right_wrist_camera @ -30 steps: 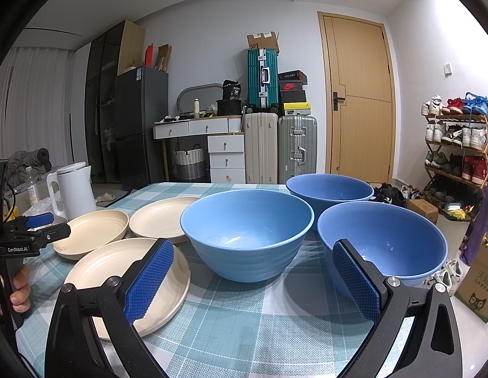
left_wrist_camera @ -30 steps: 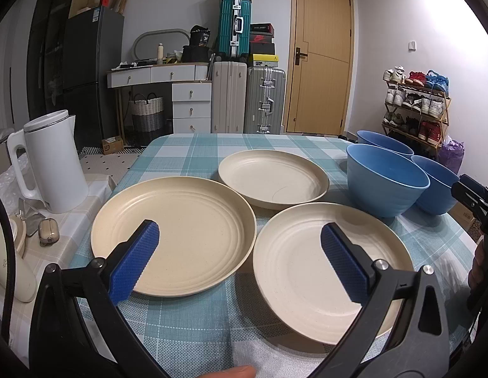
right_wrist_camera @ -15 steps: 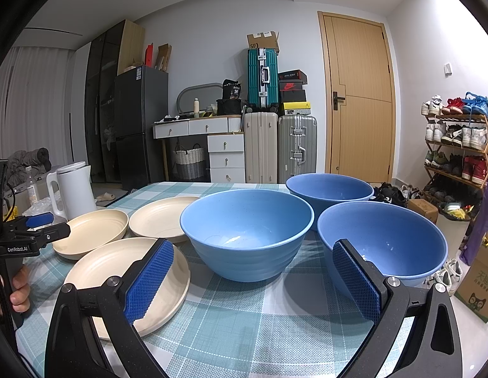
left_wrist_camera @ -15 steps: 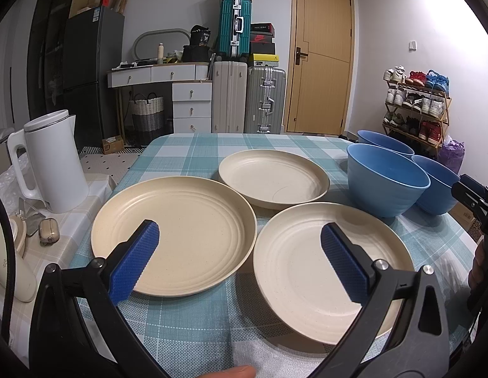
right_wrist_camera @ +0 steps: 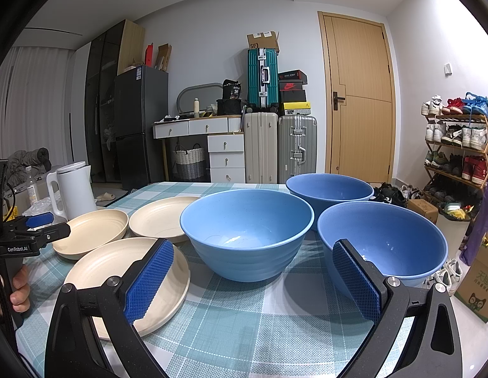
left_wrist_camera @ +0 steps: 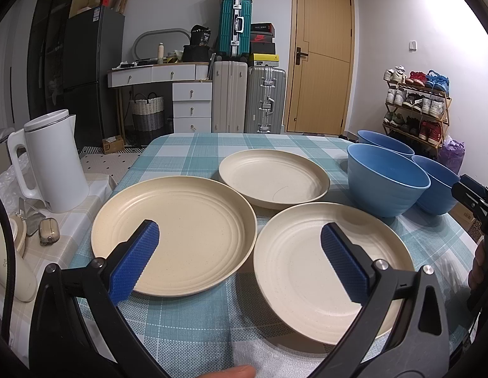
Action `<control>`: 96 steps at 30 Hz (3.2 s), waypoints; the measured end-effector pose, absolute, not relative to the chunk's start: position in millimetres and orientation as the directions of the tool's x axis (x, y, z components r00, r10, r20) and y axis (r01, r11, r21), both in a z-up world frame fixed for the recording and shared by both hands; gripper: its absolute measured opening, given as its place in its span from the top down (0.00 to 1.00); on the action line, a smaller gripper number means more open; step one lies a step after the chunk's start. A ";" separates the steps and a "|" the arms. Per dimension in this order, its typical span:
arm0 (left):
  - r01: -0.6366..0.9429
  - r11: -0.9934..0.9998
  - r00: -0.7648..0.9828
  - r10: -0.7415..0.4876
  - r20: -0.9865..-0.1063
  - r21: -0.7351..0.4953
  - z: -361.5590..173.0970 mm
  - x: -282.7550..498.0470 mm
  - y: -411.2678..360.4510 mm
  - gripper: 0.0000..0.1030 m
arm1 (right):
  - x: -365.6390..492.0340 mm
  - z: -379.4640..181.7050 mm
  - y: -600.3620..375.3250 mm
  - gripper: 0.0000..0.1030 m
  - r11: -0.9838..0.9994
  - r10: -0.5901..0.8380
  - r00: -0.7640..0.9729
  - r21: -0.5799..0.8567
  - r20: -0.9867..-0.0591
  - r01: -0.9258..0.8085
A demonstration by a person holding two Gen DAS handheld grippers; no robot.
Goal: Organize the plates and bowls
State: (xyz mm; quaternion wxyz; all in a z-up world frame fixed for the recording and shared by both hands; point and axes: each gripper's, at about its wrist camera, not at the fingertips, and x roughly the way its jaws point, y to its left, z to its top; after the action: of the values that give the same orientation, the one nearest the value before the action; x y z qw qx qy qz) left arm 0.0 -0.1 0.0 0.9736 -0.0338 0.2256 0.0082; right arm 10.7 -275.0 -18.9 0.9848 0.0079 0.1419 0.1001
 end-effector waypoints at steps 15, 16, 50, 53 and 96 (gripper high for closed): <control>-0.032 0.997 0.898 0.001 -0.441 -0.063 0.0 0.2 0.0 0.01 | 10.8 -19.1 -274.9 0.00 0.980 0.199 0.939 0.043 -0.279 -0.195; -0.032 0.998 0.898 0.001 -0.441 -0.063 0.0 0.2 0.0 0.01 | 10.8 -19.1 -275.0 0.00 0.980 0.199 0.939 0.043 -0.279 -0.195; -0.064 0.997 0.880 0.032 -0.473 -0.052 0.6 -0.8 11.6 0.01 | 15.8 -5.3 -264.1 0.00 0.984 0.172 0.933 0.012 -0.316 -0.177; -0.066 0.996 0.882 0.029 -0.471 -0.061 3.6 -1.2 13.3 0.01 | 14.8 0.5 -259.1 0.00 0.983 0.176 0.930 0.001 -0.322 -0.186; -0.344 0.931 0.697 0.167 -0.697 -0.120 15.6 49.5 130.6 0.01 | 98.0 24.8 -105.4 0.00 0.909 0.381 0.711 0.098 -0.591 -0.405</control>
State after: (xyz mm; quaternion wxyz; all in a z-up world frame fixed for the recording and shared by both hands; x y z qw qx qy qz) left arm 49.5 130.6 15.6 0.9131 -0.1212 0.3632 0.1399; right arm 98.0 -105.4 24.9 0.9248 -0.0191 0.3150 0.2123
